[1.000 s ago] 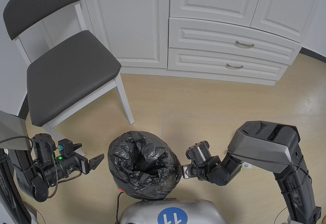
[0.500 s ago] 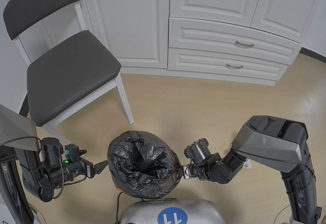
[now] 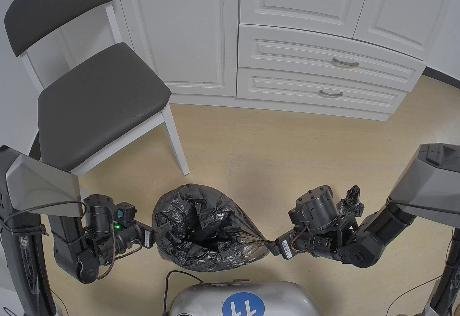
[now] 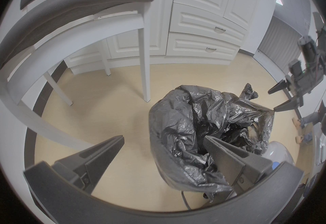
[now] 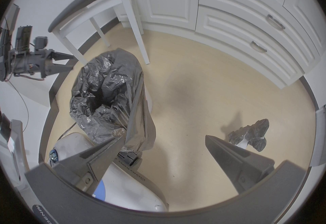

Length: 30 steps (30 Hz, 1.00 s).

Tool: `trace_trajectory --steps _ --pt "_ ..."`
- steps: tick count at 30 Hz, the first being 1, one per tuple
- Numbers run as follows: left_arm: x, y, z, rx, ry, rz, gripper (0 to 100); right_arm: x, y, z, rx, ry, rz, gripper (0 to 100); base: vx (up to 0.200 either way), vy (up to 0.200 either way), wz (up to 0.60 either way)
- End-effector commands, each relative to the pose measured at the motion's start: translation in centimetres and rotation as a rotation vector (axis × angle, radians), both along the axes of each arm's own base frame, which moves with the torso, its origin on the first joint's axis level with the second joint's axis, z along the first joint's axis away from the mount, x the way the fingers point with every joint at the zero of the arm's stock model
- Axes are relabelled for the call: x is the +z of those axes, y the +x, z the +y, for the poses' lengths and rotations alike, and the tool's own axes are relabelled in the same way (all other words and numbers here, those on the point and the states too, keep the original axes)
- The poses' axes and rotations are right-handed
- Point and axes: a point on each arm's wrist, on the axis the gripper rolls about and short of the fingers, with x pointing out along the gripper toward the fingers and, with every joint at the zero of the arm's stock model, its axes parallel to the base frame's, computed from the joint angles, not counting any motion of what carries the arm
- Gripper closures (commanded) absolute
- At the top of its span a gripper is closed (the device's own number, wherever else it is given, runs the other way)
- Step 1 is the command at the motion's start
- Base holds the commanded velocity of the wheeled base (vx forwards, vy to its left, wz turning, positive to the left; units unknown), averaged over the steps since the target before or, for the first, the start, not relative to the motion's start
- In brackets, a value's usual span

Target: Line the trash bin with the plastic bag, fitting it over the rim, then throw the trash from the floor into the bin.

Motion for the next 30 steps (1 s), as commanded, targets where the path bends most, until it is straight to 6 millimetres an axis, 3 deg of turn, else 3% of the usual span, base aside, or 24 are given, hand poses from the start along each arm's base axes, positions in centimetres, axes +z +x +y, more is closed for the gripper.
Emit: trace_trajectory --steps 1,6,7,8,10,12,19,25,30 --pt "-0.5 1.4 -2.4 0.016 0.042 0.003 0 1.3 -0.9 -0.5 0.03 -0.003 -0.032 0 0.0 0.0 0.0" --pt "-0.4 2.2 -3.2 0.065 0.068 0.042 0 -0.8 -0.4 -0.1 0.037 -0.039 0.006 0 0.0 0.0 0.0" --pt "0.1 2.2 -3.3 0.065 0.073 0.044 0 -2.2 0.3 0.3 0.03 -0.049 0.028 0 0.0 0.0 0.0" --pt "0.1 2.2 -3.3 0.065 0.073 0.044 0 -2.2 0.3 0.3 0.03 -0.049 0.028 0 0.0 0.0 0.0" --pt "0.5 2.0 -3.3 0.066 0.083 0.069 0 -5.3 1.6 0.8 0.009 -0.062 0.057 0 0.0 0.0 0.0" --pt "0.6 2.0 -3.2 0.067 0.091 0.086 0 -6.4 2.1 0.9 -0.005 -0.05 0.056 0 0.0 0.0 0.0" --pt "-0.3 2.9 -3.3 0.179 0.181 0.112 0 -6.3 2.2 0.5 -0.014 -0.048 0.058 0 0.0 0.0 0.0" --pt "-0.4 3.0 -3.7 0.178 0.19 0.114 0 -8.9 3.3 0.4 -0.036 -0.064 0.087 0 0.0 0.0 0.0" --pt "-1.5 3.0 -3.5 0.195 0.214 0.143 0 -9.7 4.2 -0.2 -0.061 -0.065 0.095 0 0.0 0.0 0.0"
